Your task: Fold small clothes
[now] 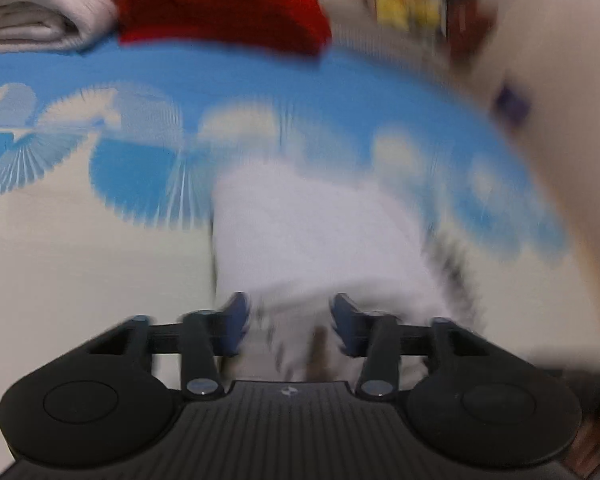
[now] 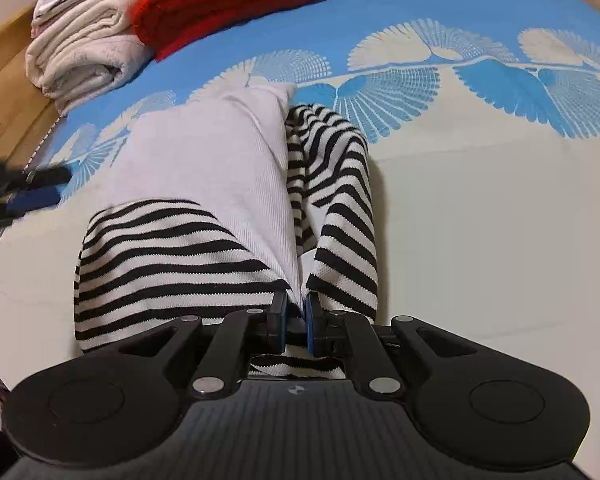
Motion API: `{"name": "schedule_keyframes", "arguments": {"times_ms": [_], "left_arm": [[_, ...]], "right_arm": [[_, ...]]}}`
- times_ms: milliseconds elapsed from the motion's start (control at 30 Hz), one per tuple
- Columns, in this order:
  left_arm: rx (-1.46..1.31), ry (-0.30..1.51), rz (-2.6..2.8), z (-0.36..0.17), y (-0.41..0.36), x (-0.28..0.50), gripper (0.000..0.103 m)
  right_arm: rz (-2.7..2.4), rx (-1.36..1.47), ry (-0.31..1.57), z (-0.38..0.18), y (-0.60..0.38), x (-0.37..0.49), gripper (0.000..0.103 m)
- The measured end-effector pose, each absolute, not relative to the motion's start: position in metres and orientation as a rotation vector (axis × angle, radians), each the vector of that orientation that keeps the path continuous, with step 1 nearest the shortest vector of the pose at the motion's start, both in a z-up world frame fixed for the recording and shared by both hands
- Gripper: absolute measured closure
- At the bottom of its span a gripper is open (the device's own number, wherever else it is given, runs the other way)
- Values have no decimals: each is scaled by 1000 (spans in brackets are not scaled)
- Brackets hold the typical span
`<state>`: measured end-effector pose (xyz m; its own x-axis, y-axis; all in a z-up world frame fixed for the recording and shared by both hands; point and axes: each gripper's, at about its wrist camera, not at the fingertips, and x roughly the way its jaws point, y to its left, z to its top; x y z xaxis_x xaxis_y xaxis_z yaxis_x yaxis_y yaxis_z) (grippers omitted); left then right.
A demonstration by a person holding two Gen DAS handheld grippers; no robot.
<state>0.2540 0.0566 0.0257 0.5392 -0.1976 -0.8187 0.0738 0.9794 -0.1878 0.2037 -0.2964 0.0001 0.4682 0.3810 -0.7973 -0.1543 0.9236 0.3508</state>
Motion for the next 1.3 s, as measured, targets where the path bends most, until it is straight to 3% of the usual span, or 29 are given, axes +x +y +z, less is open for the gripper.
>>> {"name": "schedule_keyframes", "arguments": {"times_ms": [67,167,200,300,367,433,500,667,833,1300], "left_arm": [[42,1142,-120,-24,39,255,64],[103,1079,-87,-10,26,248,64],[112,1048,-78,-1,24,240,59],[116,962,-20,27,25,210,22],[85,867,-14,52,28,185,16],[81,777,-22,76,24,157,11],[75,699,-21,93,19,131,1],[2,618,26,108,2,63,1],[-17,690,54,96,-19,25,1],[-59,714,99,99,-17,18,1]], "right_arm": [[327,223,1039,0,-294,205,94],[330,217,1067,-5,-292,205,94],[325,196,1065,-4,-291,203,92],[313,125,1021,8,-292,193,92],[281,36,936,27,-292,179,81],[262,-24,856,44,-295,161,53],[230,-57,784,59,-298,141,43],[200,-26,716,79,-305,86,40],[181,-6,623,99,-295,34,22],[183,-26,581,110,-266,-9,15]]}}
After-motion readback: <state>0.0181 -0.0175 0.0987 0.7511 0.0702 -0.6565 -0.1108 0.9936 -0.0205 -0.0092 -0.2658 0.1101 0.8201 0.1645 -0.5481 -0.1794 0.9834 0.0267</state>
